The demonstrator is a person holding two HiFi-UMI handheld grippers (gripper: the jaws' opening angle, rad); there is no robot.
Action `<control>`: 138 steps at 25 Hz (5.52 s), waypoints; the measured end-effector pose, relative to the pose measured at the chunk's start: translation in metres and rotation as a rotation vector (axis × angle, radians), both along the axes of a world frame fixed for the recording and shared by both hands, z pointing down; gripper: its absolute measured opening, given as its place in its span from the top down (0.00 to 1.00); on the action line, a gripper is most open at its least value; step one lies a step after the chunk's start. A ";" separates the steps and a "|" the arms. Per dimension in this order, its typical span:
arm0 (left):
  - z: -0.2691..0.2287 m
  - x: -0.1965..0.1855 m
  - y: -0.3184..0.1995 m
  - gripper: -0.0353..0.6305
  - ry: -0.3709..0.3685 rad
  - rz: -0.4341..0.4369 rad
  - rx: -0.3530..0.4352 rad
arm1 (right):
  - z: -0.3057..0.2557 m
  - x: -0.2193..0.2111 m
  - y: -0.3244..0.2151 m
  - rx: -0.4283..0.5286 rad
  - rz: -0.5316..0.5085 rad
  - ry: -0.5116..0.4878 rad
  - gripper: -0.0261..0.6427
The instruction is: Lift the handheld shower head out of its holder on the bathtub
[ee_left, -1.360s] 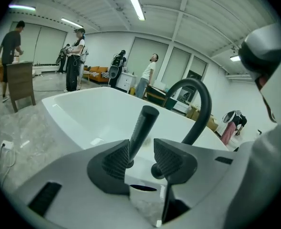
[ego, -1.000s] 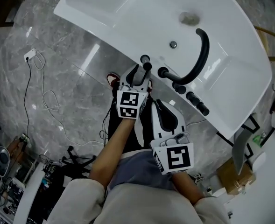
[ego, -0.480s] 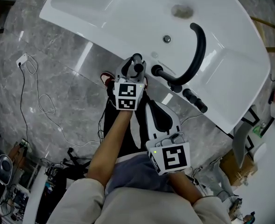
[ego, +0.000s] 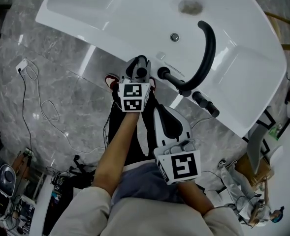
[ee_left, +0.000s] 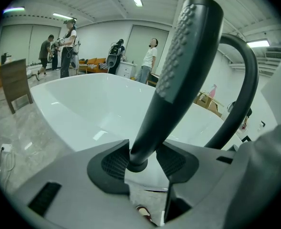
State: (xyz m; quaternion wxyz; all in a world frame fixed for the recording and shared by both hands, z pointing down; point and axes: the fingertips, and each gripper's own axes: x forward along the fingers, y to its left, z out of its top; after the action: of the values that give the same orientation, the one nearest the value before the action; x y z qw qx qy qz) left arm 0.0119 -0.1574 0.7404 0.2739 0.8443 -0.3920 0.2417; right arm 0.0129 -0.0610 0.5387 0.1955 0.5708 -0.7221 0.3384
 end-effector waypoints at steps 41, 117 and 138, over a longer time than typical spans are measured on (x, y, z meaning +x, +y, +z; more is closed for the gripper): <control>-0.024 -0.006 -0.002 0.74 -0.044 -0.020 0.010 | -0.015 0.012 -0.010 0.047 0.007 -0.012 0.93; -0.274 -0.027 0.057 0.74 0.031 0.050 0.229 | -0.194 0.037 0.013 0.435 -0.159 -0.014 0.93; -0.295 -0.025 0.063 0.74 0.039 0.048 0.229 | -0.198 0.034 0.010 0.413 -0.309 -0.055 0.93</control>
State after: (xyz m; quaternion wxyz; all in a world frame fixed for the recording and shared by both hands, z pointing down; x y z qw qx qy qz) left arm -0.0128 -0.0948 0.4453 0.1773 0.8837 -0.3915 0.1854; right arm 0.0467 -0.0506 0.3404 0.1044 0.4722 -0.8595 0.1655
